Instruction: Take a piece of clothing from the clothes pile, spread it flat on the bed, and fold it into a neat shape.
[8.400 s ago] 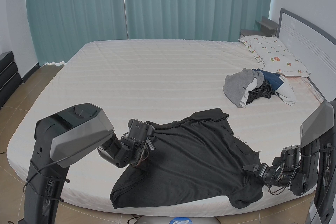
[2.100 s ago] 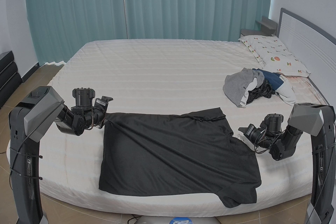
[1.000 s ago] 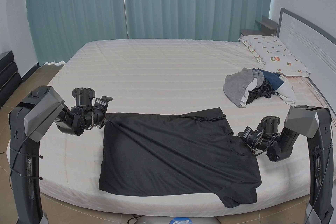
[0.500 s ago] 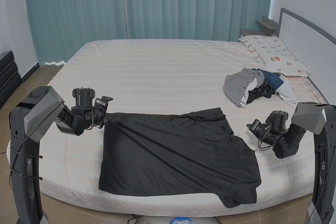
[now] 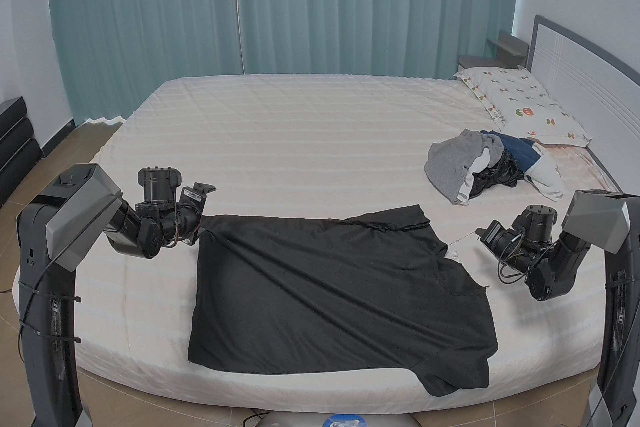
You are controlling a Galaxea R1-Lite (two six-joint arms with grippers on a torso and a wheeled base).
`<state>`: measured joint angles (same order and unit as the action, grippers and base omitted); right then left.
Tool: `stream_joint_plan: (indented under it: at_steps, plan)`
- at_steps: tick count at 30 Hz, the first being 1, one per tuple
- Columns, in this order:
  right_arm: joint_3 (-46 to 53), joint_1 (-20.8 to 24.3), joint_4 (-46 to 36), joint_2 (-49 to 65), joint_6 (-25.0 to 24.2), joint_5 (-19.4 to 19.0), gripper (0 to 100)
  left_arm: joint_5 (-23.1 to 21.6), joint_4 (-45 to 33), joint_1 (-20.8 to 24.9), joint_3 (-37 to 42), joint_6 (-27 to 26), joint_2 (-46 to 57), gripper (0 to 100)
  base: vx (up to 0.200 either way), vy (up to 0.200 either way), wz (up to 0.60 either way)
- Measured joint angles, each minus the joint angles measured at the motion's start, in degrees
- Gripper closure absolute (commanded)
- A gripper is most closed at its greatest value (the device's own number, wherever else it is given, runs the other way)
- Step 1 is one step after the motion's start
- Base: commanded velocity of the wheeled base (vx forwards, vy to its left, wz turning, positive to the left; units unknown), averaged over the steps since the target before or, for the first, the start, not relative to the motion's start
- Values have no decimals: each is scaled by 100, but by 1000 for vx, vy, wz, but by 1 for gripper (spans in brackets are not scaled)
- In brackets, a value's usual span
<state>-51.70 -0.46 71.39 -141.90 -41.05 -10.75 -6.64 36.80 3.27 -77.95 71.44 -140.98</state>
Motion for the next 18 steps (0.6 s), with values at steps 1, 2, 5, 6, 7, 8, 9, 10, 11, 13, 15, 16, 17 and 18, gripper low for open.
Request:
stream_joint_plan:
  at_steps: [1, 2, 5, 6, 7, 8, 9, 10, 11, 13, 15, 16, 17, 18]
  plan:
    - [7, -11, 0, 2, 2, -2, 100, 2, 1, 0, -6, 0, 0, 0, 0, 0, 0]
    - [13, -9, -1, 0, 7, -5, 100, 0, 0, 0, -11, 0, 0, 0, 0, 0, 0]
    - [35, 20, -1, -24, 65, -38, 0, 2, 1, -2, -16, 0, 0, 0, 0, 0, 0]
    - [49, 46, -4, -41, 79, -49, 0, 5, 1, -2, -17, 0, 0, 0, 0, 0, 0]
    - [57, 68, -4, -55, 87, -57, 0, 5, 0, -2, -17, -2, 0, 0, 0, 0, 0]
    - [62, 90, -6, -63, 90, -60, 0, 5, 0, -2, -17, 0, 0, 0, 0, 0, 0]
    - [68, 117, -1, -74, 90, -63, 0, 5, 0, -5, -17, 0, 0, 0, 0, 0, 0]
    - [71, 128, -4, -77, 84, -62, 0, 5, 0, -5, -17, 2, 0, 0, 0, 0, 0]
    - [71, 150, 0, -79, 71, -63, 0, 5, 0, -10, -17, 2, 0, 0, 0, 0, 0]
    - [68, 172, -1, -77, 60, -71, 0, 5, 0, -10, -17, 0, 0, 0, 0, 0, 0]
    - [57, 213, -9, -77, 45, -68, 0, 7, -18, -7, -16, 5, 0, 0, 0, 0, 0]
    - [55, 233, -9, -77, 38, -66, 0, 5, -27, -7, -13, 9, 2, 0, 0, 0, 0]
    - [55, 257, -6, -77, 33, -66, 0, 5, -38, -2, -11, 17, 5, 0, 0, 0, 0]
    - [57, 280, -6, -77, 27, -57, 0, 5, -46, -2, -11, 24, 9, 0, 0, 0, 0]
